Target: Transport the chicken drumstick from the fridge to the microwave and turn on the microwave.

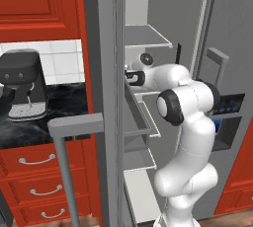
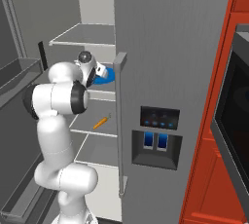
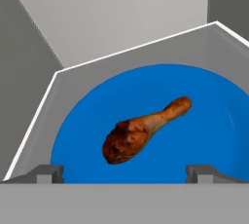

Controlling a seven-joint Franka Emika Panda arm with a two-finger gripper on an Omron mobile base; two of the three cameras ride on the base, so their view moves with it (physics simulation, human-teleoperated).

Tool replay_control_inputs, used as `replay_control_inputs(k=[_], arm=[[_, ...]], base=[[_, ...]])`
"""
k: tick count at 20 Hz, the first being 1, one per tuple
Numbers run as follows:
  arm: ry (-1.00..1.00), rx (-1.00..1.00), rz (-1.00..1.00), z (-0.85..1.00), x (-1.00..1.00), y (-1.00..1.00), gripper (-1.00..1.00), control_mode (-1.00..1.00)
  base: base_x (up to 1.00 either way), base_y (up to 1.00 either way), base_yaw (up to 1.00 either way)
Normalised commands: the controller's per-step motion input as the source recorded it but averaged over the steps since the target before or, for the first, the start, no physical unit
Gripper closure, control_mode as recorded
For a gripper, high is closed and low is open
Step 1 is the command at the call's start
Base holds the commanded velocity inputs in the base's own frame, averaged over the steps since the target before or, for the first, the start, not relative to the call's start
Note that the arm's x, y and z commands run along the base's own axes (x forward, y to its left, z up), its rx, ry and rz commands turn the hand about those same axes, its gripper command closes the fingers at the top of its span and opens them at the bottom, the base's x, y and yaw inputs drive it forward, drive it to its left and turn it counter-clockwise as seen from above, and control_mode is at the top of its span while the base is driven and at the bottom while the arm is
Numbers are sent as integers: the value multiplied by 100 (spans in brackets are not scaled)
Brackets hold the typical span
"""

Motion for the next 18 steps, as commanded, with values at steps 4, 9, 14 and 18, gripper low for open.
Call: replay_control_inputs(k=[4, 9, 14, 18], arm=[[2, 0, 0, -11, 29, 0, -100, -100], [3, 0, 0, -16, 24, 0, -100, -100], [1, 0, 0, -17, 24, 2, -100, -100], [0, 0, 0, -14, 28, 12, -100, -100]], base=[[0, 0, 0], [0, 0, 0], [0, 0, 0], [0, 0, 0]])
